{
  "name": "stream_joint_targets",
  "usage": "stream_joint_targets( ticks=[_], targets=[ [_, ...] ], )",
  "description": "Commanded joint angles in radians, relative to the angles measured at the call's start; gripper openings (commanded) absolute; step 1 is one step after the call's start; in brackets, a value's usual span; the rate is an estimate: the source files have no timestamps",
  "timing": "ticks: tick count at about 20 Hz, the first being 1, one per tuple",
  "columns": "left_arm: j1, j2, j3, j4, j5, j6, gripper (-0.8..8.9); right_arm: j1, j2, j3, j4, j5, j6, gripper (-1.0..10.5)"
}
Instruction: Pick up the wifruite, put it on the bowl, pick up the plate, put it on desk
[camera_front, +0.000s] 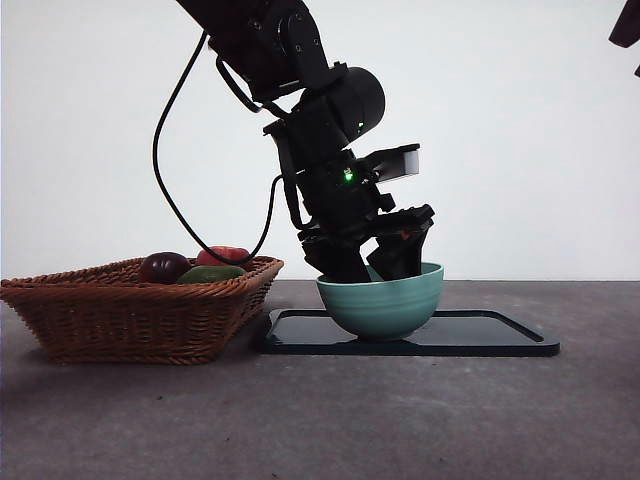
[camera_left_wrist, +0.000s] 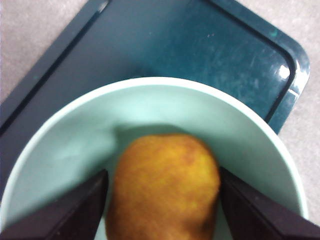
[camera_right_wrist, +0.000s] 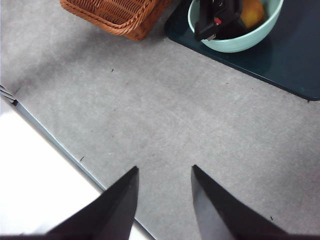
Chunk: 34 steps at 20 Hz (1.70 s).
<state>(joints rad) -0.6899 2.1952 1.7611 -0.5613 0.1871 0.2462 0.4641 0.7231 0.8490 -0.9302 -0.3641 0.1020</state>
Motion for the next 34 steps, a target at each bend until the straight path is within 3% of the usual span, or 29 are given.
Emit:
stream_joint_targets(
  ticks=[1,4,13,18,27,31,34],
  targets=[
    [-0.011,0.029,0.026,0.006,0.0,0.012,3.27,0.006,0.006,0.007,0.01,-0.002,-0.005,1.7],
    [-0.011,0.029,0.027,0.006,0.0,0.011,1.78,0.006,0.006,0.007,0.01,-0.002,-0.006,1.7],
    [-0.002,-0.104,0.03,0.008,0.0,-0.032,1.79,0.006,0.006,0.007,0.01,-0.002,-0.01,1.7],
    [0.023,-0.302,0.03,-0.008,0.0,-0.126,1.79,0.006,0.006,0.007,0.01,0.001,-0.01,1.7],
    [0.158,-0.662,0.008,-0.269,0.0,-0.261,1.82,0.006,0.006,0.007,0.011,0.002,-0.014,1.7],
    [0.227,-0.78,-0.165,-0.275,-0.013,-0.309,1.81,0.006,0.006,0.007,0.016,0.003,-0.013,1.7],
    [0.246,-0.851,-0.367,-0.203,-0.158,-0.383,1.82,0.006,0.006,0.007,0.018,0.006,-0.013,1.7]
  ],
)
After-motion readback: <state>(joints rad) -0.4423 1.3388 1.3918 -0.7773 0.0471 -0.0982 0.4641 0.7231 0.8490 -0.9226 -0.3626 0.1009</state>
